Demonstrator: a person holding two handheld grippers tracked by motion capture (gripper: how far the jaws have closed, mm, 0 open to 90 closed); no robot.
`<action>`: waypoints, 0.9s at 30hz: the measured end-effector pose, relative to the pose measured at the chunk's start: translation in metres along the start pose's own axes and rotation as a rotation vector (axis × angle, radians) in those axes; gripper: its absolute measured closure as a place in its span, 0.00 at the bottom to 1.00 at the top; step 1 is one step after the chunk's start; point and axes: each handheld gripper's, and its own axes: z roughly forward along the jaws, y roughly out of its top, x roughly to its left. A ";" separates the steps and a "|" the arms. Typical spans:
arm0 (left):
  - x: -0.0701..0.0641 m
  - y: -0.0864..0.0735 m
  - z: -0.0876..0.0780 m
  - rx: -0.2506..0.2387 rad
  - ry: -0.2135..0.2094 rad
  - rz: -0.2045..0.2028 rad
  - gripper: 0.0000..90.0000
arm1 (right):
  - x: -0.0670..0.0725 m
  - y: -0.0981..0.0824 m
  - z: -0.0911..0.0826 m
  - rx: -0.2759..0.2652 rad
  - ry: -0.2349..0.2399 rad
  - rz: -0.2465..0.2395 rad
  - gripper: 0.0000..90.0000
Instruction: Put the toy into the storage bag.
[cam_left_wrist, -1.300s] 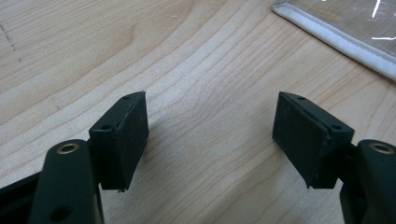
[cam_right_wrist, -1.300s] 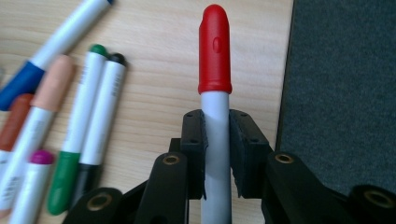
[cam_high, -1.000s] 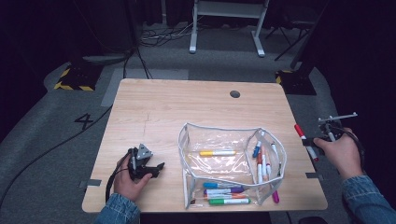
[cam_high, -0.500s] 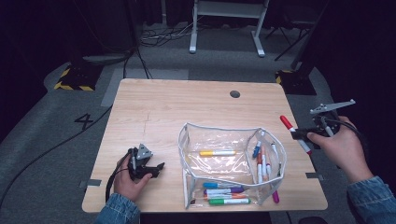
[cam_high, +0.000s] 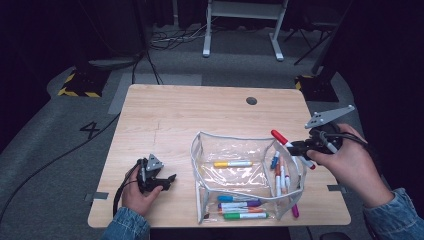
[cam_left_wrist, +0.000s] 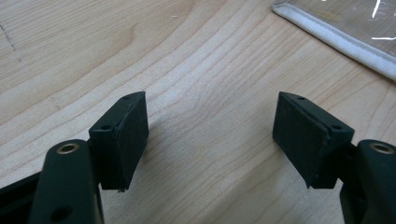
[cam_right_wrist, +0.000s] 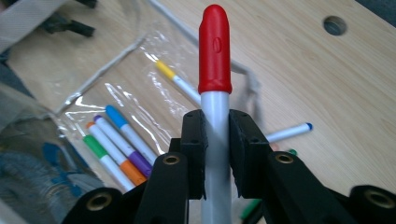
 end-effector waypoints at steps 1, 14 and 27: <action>0.000 0.000 0.000 0.000 -0.002 0.000 0.30 | 0.005 0.002 0.001 0.003 0.012 -0.015 0.86; 0.000 0.000 0.000 0.000 -0.002 0.000 0.30 | 0.053 0.025 0.041 0.096 0.167 -0.175 0.86; 0.000 0.000 0.000 0.000 -0.002 0.000 0.30 | 0.073 0.028 0.094 0.249 0.225 -0.300 0.86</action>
